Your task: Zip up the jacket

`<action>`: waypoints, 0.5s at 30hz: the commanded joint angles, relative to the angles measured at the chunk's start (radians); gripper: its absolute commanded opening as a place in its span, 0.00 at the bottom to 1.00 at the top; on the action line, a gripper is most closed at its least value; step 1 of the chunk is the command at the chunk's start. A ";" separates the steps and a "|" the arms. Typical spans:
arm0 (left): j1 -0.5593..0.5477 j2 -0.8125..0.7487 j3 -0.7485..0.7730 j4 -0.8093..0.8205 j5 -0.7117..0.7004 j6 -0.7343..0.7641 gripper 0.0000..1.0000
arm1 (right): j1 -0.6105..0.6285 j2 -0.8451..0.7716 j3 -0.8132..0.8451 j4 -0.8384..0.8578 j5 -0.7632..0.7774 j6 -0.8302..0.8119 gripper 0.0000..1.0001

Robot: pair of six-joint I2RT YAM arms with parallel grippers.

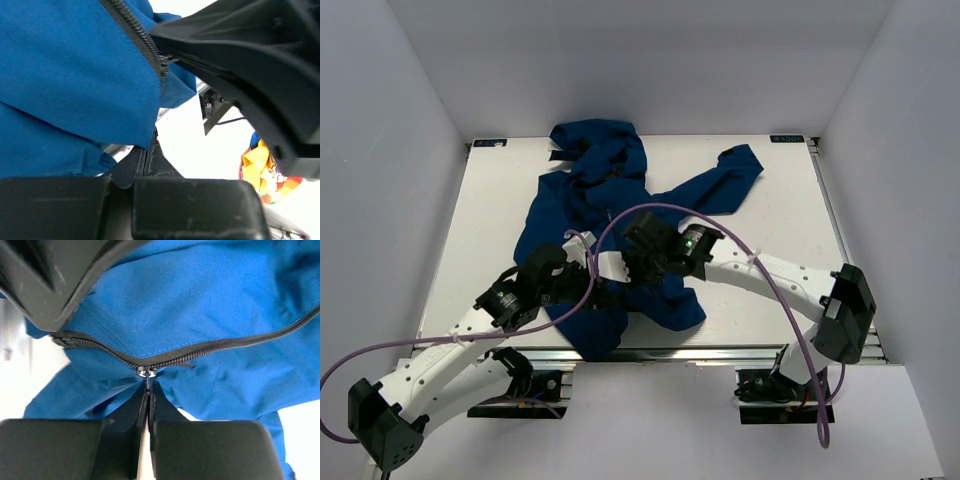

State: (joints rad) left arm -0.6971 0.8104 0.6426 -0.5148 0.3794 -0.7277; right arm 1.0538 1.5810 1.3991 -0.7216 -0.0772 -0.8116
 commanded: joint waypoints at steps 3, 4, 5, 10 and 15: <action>-0.044 -0.091 -0.049 -0.461 0.256 0.021 0.00 | -0.098 -0.046 -0.118 0.508 0.478 -0.164 0.00; -0.042 -0.103 -0.063 -0.465 0.259 0.007 0.00 | -0.098 -0.023 -0.115 0.568 0.503 -0.150 0.00; -0.044 -0.131 -0.076 -0.462 0.269 -0.019 0.00 | -0.097 -0.010 -0.106 0.659 0.514 -0.109 0.00; -0.044 -0.198 -0.167 -0.427 0.314 -0.102 0.00 | -0.107 0.106 -0.036 0.913 0.702 -0.046 0.00; -0.042 -0.261 -0.208 -0.419 0.346 -0.154 0.00 | -0.176 0.215 0.107 0.887 0.780 0.059 0.00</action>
State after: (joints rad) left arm -0.6468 0.6037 0.4892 -0.5610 0.1932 -0.8703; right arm 1.1000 1.7454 1.3338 -0.2676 0.0067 -0.8387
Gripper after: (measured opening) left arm 0.019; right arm 0.014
